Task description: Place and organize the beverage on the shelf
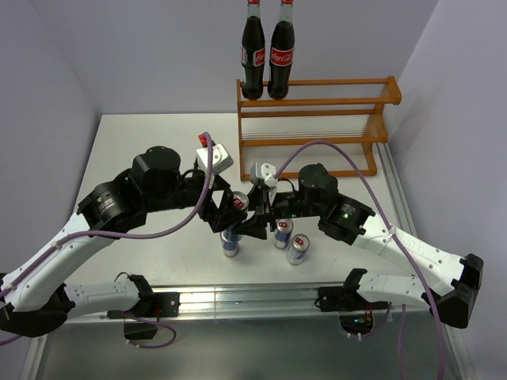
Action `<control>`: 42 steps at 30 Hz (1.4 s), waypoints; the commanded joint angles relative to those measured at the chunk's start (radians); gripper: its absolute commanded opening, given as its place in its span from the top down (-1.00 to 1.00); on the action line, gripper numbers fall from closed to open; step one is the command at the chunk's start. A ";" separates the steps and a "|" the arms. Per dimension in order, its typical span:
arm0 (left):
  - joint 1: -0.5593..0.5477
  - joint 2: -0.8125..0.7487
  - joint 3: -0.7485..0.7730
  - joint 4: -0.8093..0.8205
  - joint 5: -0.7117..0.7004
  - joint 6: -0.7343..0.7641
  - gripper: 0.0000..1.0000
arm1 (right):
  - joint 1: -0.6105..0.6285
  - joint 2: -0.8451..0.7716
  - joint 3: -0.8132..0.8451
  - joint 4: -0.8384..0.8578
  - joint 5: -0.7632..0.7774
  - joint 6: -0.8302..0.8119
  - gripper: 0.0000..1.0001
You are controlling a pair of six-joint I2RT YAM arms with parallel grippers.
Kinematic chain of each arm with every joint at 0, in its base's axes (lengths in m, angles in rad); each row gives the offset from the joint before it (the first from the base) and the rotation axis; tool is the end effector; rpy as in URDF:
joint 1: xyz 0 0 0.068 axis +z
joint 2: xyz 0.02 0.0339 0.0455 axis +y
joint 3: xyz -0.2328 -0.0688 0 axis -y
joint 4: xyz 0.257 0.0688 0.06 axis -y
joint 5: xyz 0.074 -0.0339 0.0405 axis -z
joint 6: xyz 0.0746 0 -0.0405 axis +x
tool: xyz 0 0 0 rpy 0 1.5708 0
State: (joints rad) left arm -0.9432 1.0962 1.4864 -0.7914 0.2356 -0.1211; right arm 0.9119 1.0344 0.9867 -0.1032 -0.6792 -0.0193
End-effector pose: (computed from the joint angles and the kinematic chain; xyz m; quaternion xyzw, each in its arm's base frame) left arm 0.1406 -0.2234 0.4166 0.3903 0.7331 -0.3626 0.4227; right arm 0.1412 0.2589 0.3414 -0.5151 0.5415 0.4932 0.4453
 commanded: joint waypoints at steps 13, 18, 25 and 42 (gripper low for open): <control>0.038 -0.128 -0.044 0.233 -0.183 -0.063 -0.99 | 0.015 -0.027 -0.003 0.125 0.306 0.018 1.00; 0.044 -0.136 -0.072 0.265 -0.571 -0.126 -0.99 | -0.021 -0.046 0.012 0.125 0.626 0.073 1.00; 0.150 -0.162 -0.202 0.345 -0.826 -0.241 -0.99 | -0.203 -0.019 0.066 0.111 0.777 0.078 1.00; 0.251 -0.142 -0.268 0.330 -0.845 -0.236 -0.99 | -0.657 0.272 0.446 0.174 0.709 0.030 1.00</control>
State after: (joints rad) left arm -0.6987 0.9722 1.2201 -0.5045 -0.5896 -0.3603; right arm 0.2829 1.2762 1.3178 -0.0658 0.0639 0.0280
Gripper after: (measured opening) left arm 0.995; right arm 0.618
